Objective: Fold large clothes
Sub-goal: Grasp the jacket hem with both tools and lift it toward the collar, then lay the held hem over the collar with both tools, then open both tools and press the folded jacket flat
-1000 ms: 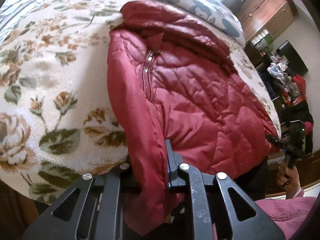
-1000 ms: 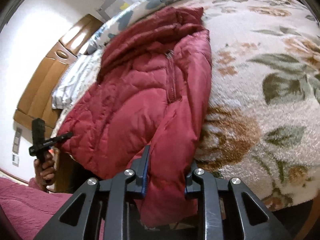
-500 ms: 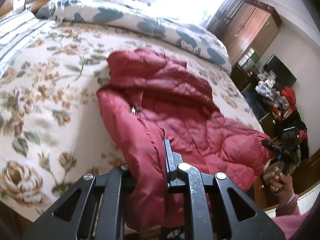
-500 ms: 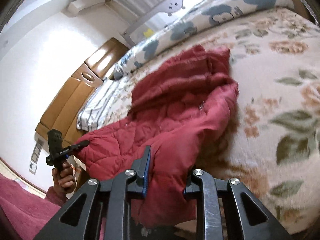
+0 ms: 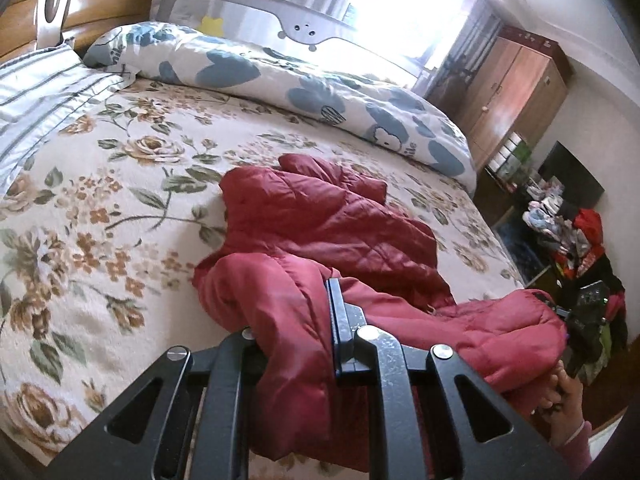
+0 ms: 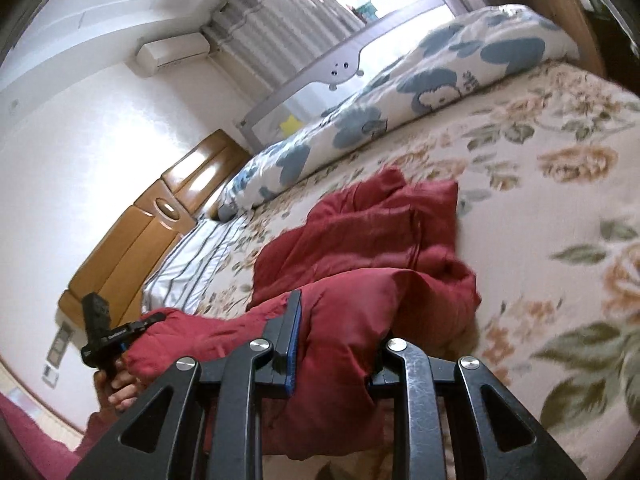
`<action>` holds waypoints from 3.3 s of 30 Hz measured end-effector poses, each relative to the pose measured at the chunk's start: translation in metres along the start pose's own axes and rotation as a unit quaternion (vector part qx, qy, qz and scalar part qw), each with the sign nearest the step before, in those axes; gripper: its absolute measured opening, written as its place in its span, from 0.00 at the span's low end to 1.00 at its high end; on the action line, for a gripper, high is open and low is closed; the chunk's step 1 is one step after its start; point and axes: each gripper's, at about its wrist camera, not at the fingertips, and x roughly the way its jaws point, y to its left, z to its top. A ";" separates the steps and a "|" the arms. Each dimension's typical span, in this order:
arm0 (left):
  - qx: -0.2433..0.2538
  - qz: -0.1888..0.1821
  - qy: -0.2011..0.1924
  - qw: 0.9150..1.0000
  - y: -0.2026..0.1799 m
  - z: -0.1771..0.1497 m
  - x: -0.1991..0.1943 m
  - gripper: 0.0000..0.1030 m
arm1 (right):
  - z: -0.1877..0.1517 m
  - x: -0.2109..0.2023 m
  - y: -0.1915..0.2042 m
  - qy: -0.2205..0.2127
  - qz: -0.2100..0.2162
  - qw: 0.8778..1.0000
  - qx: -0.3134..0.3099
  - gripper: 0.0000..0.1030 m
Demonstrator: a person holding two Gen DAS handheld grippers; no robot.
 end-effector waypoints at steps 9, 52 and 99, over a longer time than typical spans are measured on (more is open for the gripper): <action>-0.004 0.033 -0.010 0.999 -0.003 0.033 0.029 0.13 | 0.037 0.039 0.005 -0.021 -0.054 0.998 -0.028 0.23; -0.026 0.156 0.069 0.985 0.036 0.149 0.275 0.17 | 0.129 0.255 -0.115 0.011 -0.186 0.980 0.072 0.25; 0.111 0.118 0.111 0.980 -0.048 0.081 0.277 0.46 | 0.119 0.233 -0.047 0.032 -0.111 0.993 -0.003 0.78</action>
